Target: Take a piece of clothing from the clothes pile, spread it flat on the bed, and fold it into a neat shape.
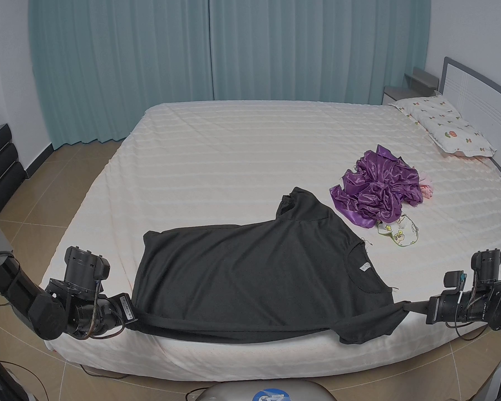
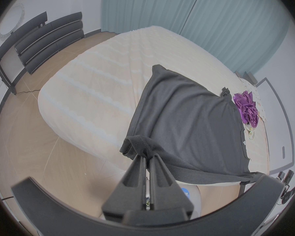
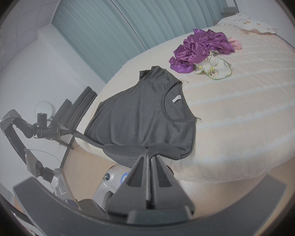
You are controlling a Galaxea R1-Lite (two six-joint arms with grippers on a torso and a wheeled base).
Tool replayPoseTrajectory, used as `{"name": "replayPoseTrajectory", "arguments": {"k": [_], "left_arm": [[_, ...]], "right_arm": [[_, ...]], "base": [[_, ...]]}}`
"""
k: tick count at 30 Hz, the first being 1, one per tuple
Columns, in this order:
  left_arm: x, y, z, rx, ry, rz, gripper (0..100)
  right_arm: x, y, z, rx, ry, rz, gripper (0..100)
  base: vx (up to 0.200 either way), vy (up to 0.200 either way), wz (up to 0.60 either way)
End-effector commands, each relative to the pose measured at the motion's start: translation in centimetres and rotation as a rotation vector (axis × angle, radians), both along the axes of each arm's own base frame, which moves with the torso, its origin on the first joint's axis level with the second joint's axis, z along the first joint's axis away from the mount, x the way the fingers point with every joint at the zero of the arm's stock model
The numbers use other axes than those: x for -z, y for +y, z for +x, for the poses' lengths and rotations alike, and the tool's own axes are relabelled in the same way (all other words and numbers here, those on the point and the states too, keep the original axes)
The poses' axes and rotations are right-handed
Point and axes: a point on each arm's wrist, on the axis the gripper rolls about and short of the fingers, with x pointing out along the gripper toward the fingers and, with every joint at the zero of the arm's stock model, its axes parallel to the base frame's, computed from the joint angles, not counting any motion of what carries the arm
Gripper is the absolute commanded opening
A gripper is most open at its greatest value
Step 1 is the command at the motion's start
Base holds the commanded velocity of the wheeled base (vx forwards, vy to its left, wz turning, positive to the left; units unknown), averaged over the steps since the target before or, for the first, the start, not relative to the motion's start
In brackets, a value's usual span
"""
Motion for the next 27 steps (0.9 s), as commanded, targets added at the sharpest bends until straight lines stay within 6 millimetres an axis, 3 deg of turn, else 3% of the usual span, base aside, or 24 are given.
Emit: {"name": "replayPoseTrajectory", "arguments": {"k": [1, 15, 27], "left_arm": [[-0.8, 0.1, -0.2, -0.005, -0.033, -0.005, 0], [-1.1, 0.4, -0.2, -0.012, -0.047, -0.003, 0], [-0.2, 0.4, 3.7, -0.048, -0.048, -0.014, 0]], "right_arm": [[-0.6, 0.1, 0.3, 0.0, -0.027, 0.003, 0], [-1.0, 0.2, 0.3, 0.013, -0.032, 0.022, 0], [0.2, 0.3, 3.3, 0.002, -0.022, 0.031, 0]], "base": [[0.0, 0.0, 0.0], [0.0, 0.0, 0.0], [0.0, 0.0, 0.0]]}}
